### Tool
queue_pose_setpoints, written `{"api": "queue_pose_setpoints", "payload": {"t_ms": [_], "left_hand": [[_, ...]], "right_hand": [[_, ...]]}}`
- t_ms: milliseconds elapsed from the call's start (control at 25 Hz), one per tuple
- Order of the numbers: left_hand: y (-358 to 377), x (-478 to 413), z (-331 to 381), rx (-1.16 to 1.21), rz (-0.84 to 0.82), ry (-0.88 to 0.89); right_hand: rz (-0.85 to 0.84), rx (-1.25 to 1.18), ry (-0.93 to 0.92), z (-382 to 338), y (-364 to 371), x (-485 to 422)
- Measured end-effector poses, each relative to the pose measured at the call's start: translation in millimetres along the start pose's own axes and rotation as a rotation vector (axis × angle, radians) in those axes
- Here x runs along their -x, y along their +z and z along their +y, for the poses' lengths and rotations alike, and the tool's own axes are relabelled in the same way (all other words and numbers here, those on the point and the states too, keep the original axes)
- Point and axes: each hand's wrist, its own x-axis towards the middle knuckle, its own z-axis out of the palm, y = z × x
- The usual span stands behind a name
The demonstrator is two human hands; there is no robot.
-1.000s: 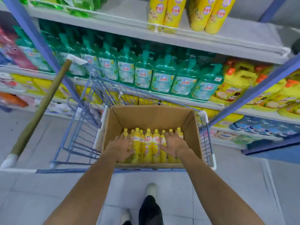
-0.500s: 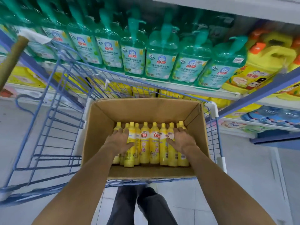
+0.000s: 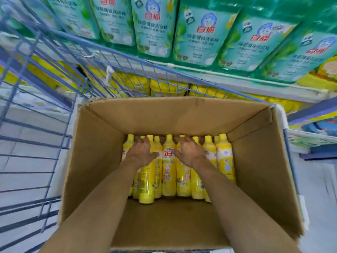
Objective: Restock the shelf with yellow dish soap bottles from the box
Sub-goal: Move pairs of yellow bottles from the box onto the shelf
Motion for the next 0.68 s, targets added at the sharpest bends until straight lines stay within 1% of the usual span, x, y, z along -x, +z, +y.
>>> {"api": "queue_pose_setpoints", "payload": {"t_ms": [120, 200, 320, 400, 560, 680], "left_hand": [[8, -21, -3, 0.059, 0.096, -0.007], [9, -29, -4, 0.105, 0.129, -0.013], [11, -35, -3, 0.239, 0.139, -0.072], [12, -34, -2, 0.31, 0.153, -0.12], [8, -25, 3, 0.313, 0.145, -0.119], [9, -26, 4, 0.342, 0.122, -0.143]], "right_hand": [[0.017, 0.081, -0.028, -11, 16, -26], [0.011, 0.086, 0.008, -14, 24, -39], [0.037, -0.003, 0.057, -18, 35, -51], [0.017, -0.008, 0.075, -19, 34, -54], [-0.028, 0.052, 0.05, -15, 27, -50], [-0.033, 0.033, 0.056, -12, 35, -50]]}}
